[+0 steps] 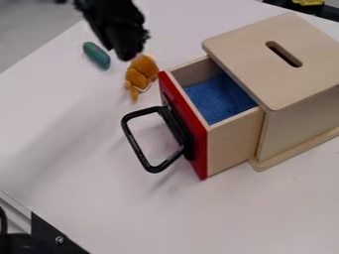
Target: Put the sushi into the drawer
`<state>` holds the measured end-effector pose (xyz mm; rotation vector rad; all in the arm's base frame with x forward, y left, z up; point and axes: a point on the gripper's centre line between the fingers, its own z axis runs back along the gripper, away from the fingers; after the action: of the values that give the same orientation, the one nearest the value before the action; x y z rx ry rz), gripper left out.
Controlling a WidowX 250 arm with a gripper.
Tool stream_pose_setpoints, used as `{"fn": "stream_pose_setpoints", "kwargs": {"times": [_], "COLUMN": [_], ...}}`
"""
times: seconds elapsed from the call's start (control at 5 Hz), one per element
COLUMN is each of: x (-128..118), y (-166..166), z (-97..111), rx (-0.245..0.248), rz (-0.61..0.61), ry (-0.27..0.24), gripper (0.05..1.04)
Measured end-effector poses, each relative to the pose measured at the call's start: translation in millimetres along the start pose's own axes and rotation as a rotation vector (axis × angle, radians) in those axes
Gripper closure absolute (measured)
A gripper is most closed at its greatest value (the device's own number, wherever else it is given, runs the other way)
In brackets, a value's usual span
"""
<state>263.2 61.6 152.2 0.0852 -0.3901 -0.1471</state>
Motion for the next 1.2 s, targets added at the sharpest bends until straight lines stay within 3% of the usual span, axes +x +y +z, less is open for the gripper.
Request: {"fn": "stream_pose_setpoints", "kwargs": {"times": [0.2, 0.4, 0.6, 0.8, 1.0, 1.2], "x": [10.3, 11.5, 16.4, 17.3, 19.0, 19.1], "y": [-31.1, -50.3, -66.3, -74.6, -84.2, -86.4], "z": [7.3, 1.9, -12.4, -31.3, -50.0, -64.7], "rx": [-0.038, -0.075, -0.108, -0.100, -0.149, -0.158], "rz": [-0.107, -0.167, -0.213, -0.251, -0.264, -0.260], "ry": [-0.030, -0.036, -0.028, -0.005, 0.003, 0.007], "gripper": [0.848, 0.848, 0.848, 0.848, 0.848, 0.848]}}
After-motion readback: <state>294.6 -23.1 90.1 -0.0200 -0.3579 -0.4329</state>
